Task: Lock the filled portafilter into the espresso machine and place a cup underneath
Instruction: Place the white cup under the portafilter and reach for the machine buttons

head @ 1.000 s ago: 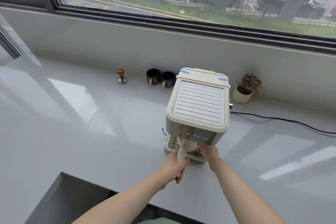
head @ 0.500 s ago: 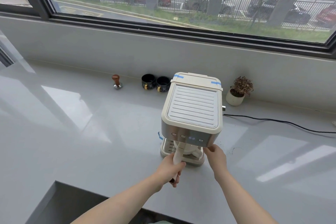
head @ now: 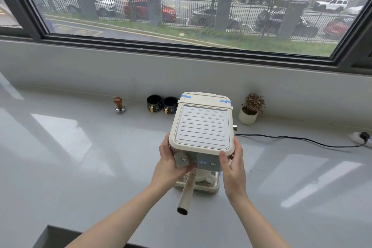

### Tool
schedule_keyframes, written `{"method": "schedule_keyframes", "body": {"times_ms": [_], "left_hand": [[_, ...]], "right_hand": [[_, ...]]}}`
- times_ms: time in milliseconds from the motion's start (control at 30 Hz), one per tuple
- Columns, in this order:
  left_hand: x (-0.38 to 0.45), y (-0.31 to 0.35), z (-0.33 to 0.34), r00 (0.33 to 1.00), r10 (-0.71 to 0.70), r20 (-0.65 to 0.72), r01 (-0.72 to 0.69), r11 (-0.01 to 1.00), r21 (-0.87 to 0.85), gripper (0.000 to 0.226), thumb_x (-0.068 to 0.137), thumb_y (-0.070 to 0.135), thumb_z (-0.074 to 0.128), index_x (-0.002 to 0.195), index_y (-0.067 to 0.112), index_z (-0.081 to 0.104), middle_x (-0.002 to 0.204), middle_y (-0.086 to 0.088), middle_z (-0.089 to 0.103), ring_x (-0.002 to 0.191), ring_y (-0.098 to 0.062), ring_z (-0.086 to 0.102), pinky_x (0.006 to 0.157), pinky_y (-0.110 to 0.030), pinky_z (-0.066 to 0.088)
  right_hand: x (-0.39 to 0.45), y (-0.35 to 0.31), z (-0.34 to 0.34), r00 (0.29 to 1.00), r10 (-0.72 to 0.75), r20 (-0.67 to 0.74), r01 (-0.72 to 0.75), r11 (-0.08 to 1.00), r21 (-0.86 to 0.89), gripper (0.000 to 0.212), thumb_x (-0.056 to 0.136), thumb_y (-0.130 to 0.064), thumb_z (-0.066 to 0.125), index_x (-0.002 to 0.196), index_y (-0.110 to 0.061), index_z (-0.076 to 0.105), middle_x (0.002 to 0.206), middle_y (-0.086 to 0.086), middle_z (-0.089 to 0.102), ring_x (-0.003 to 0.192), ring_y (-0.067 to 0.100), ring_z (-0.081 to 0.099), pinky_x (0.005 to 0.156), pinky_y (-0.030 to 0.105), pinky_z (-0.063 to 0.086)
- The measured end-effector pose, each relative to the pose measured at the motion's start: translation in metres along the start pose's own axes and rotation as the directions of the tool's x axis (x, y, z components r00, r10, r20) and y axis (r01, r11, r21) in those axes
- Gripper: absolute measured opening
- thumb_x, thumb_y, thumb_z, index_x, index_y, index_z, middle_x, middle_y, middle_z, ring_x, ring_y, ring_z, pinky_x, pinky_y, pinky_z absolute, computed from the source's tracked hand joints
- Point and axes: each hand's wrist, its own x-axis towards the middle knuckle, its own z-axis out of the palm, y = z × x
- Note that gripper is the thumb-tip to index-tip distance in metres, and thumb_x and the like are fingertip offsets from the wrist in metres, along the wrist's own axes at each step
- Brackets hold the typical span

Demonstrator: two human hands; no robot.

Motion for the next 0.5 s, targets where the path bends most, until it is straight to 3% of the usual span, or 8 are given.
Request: {"method": "schedule_keyframes", "body": {"times_ms": [100,167,267,500], "left_hand": [[0.004,-0.008,-0.001,0.992,0.098,-0.074,-0.083,0.980,0.181,0.112,0.057,0.033,0.088,0.135,0.040,0.008,0.153,0.003,0.017,0.104,-0.026,0.063,0.064,-0.040,0.055],[0.007,-0.011,0.000,0.985,0.157,-0.070,-0.137,0.963,0.233,0.113,0.058,0.031,0.089,0.135,0.041,0.006,0.155,-0.007,0.015,0.102,-0.031,0.064,0.063,-0.046,0.057],[0.010,-0.011,0.000,0.977,0.210,-0.037,-0.192,0.943,0.272,0.108,0.060,0.029,0.087,0.133,0.041,0.008,0.152,-0.009,0.022,0.099,-0.033,0.063,0.062,-0.047,0.058],[0.009,-0.015,-0.001,0.977,0.204,-0.063,-0.184,0.954,0.237,0.096,0.059,0.024,0.088,0.127,0.039,0.022,0.138,-0.002,0.039,0.099,-0.025,0.062,0.064,-0.043,0.057]], "right_hand": [[-0.005,0.005,0.011,0.991,-0.130,0.004,0.129,0.978,-0.164,0.089,0.075,-0.045,0.072,0.144,-0.040,0.017,0.151,-0.003,0.033,0.138,0.015,0.030,0.110,0.035,0.031],[-0.006,0.008,0.017,0.979,-0.203,-0.017,0.194,0.953,-0.235,0.092,0.072,-0.034,0.079,0.141,-0.039,0.019,0.149,0.006,0.033,0.136,0.021,0.033,0.108,0.041,0.036],[-0.004,0.012,0.021,0.968,-0.239,-0.075,0.211,0.940,-0.267,0.086,0.072,-0.027,0.080,0.135,-0.039,0.023,0.147,0.008,0.033,0.133,0.024,0.034,0.104,0.048,0.041],[-0.002,0.019,0.022,0.956,-0.279,-0.089,0.231,0.906,-0.356,0.081,0.069,-0.029,0.082,0.130,-0.035,0.029,0.147,0.006,0.035,0.129,0.025,0.038,0.088,0.042,0.051]]}}
